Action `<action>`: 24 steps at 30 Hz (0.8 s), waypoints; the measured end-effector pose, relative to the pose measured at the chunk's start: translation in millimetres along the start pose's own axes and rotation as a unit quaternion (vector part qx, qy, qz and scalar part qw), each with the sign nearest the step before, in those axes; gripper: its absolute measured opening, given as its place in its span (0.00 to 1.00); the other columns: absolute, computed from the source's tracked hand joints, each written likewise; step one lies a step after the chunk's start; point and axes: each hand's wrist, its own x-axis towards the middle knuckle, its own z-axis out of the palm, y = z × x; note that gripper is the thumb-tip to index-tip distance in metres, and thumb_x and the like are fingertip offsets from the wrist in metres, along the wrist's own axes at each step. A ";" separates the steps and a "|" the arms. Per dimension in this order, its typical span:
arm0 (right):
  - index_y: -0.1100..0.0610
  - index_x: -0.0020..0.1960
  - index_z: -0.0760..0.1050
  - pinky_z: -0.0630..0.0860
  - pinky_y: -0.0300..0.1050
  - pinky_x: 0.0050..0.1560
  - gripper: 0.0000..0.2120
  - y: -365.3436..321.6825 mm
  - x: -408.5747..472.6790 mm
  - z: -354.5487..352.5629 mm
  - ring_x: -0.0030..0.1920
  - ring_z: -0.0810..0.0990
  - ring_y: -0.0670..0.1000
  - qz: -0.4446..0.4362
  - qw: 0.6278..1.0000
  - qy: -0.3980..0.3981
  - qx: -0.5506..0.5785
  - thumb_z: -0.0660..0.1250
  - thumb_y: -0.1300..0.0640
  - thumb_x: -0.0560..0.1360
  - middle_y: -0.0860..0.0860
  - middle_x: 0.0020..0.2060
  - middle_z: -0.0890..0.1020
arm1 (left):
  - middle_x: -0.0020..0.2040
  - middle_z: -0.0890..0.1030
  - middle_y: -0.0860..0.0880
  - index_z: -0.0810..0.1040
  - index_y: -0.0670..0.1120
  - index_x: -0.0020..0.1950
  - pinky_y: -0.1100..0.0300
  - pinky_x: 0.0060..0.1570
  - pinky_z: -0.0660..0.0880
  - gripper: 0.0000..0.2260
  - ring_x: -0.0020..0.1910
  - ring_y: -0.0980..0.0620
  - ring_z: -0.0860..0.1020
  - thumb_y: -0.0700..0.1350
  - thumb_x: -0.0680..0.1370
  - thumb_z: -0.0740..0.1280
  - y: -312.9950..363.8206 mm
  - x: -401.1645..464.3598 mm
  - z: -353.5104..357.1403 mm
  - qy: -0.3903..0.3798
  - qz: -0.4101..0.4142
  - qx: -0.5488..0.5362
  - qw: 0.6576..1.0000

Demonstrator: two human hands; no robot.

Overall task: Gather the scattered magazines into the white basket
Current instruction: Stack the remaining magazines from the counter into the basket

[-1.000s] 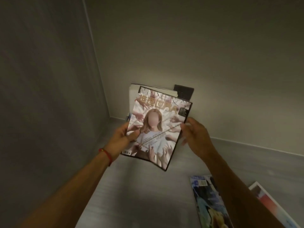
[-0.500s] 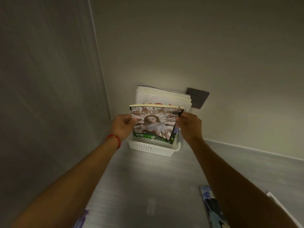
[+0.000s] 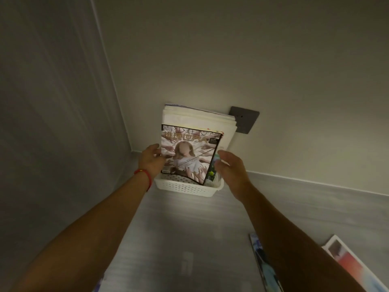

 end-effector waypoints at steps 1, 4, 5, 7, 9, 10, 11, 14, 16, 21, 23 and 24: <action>0.54 0.58 0.78 0.79 0.53 0.57 0.13 5.5 -4.7 -7.3 0.52 0.81 0.52 -0.010 1.000 0.001 -0.022 0.65 0.66 0.76 0.53 0.54 0.81 | 0.55 0.76 0.48 0.71 0.41 0.69 0.53 0.60 0.78 0.23 0.57 0.47 0.77 0.32 0.75 0.68 -0.7 -1.8 -2.1 -0.010 0.008 0.030 0.999; 0.57 0.59 0.80 0.80 0.53 0.57 0.13 34.6 -27.9 -42.9 0.53 0.82 0.53 -0.063 0.989 0.002 -0.131 0.65 0.65 0.77 0.55 0.57 0.82 | 0.54 0.75 0.46 0.71 0.42 0.61 0.59 0.50 0.80 0.14 0.49 0.50 0.81 0.30 0.78 0.61 0.0 -15.2 -6.3 -0.018 0.033 0.016 0.999; 0.56 0.60 0.80 0.80 0.51 0.57 0.13 49.2 -38.6 -60.4 0.52 0.82 0.52 -0.065 0.985 0.008 -0.159 0.65 0.65 0.77 0.54 0.56 0.83 | 0.51 0.74 0.46 0.72 0.42 0.57 0.64 0.44 0.78 0.13 0.45 0.51 0.78 0.28 0.78 0.59 -0.2 -23.9 -6.0 -0.001 0.051 0.043 0.998; 0.53 0.59 0.80 0.79 0.47 0.56 0.12 82.6 -61.4 -98.4 0.50 0.82 0.50 -0.039 0.976 0.027 -0.211 0.66 0.64 0.77 0.52 0.55 0.83 | 0.46 0.73 0.49 0.75 0.45 0.50 0.72 0.36 0.72 0.13 0.42 0.55 0.72 0.28 0.75 0.61 -1.9 -45.7 -3.6 0.029 0.085 0.097 0.991; 0.53 0.58 0.80 0.77 0.44 0.56 0.12 119.3 -85.7 -133.9 0.52 0.83 0.52 0.012 0.960 0.049 -0.276 0.65 0.63 0.78 0.52 0.55 0.83 | 0.50 0.79 0.48 0.79 0.42 0.54 0.74 0.44 0.72 0.14 0.46 0.52 0.76 0.28 0.74 0.62 -13.6 -76.6 7.9 0.051 0.136 0.139 0.980; 0.53 0.59 0.80 0.75 0.44 0.57 0.12 139.2 -97.9 -150.1 0.54 0.82 0.53 0.047 0.944 0.050 -0.322 0.64 0.61 0.78 0.52 0.56 0.83 | 0.53 0.81 0.46 0.79 0.41 0.56 0.67 0.51 0.76 0.16 0.49 0.49 0.79 0.28 0.73 0.61 -21.0 -96.1 17.4 0.046 0.163 0.143 0.975; 0.54 0.59 0.79 0.74 0.45 0.58 0.11 157.9 -109.8 -164.6 0.56 0.81 0.55 0.078 0.924 0.043 -0.372 0.63 0.59 0.79 0.54 0.58 0.82 | 0.55 0.82 0.44 0.80 0.41 0.57 0.57 0.55 0.78 0.17 0.52 0.46 0.80 0.28 0.73 0.61 -28.3 -118.9 27.9 0.021 0.169 0.134 0.976; 0.56 0.63 0.76 0.72 0.48 0.63 0.15 207.3 -148.5 -201.4 0.61 0.78 0.57 0.135 0.883 0.023 -0.449 0.63 0.52 0.79 0.58 0.61 0.79 | 0.57 0.81 0.46 0.80 0.46 0.56 0.52 0.54 0.80 0.19 0.52 0.46 0.81 0.28 0.72 0.62 -50.5 -179.6 68.4 -0.075 0.165 0.167 0.969; 0.55 0.64 0.73 0.74 0.52 0.62 0.20 228.2 -171.2 -215.5 0.60 0.78 0.57 0.179 0.865 0.027 -0.467 0.64 0.45 0.77 0.56 0.62 0.78 | 0.58 0.81 0.45 0.81 0.45 0.58 0.54 0.58 0.78 0.21 0.55 0.45 0.81 0.28 0.70 0.62 -65.5 -216.0 97.2 -0.153 0.175 0.212 0.949; 0.54 0.69 0.60 0.70 0.58 0.62 0.35 251.0 -202.2 -213.2 0.64 0.70 0.62 0.240 0.851 0.028 -0.466 0.63 0.32 0.72 0.57 0.64 0.69 | 0.72 0.72 0.46 0.73 0.45 0.70 0.65 0.72 0.60 0.23 0.72 0.49 0.69 0.35 0.75 0.63 -98.2 -279.4 152.3 -0.319 0.170 0.334 0.870; 0.55 0.69 0.57 0.71 0.60 0.62 0.36 251.6 -206.3 -209.0 0.66 0.68 0.63 0.236 0.853 0.031 -0.466 0.64 0.34 0.72 0.59 0.65 0.67 | 0.73 0.71 0.47 0.73 0.45 0.70 0.65 0.73 0.59 0.22 0.72 0.50 0.68 0.37 0.77 0.62 -103.8 -295.3 168.8 -0.355 0.202 0.378 0.831; 0.55 0.69 0.57 0.71 0.61 0.63 0.37 248.7 -207.3 -208.5 0.66 0.66 0.63 0.238 0.857 0.035 -0.455 0.66 0.35 0.71 0.59 0.65 0.66 | 0.72 0.73 0.47 0.74 0.46 0.70 0.64 0.73 0.60 0.21 0.71 0.50 0.69 0.37 0.77 0.61 -104.4 -302.1 175.9 -0.360 0.216 0.390 0.819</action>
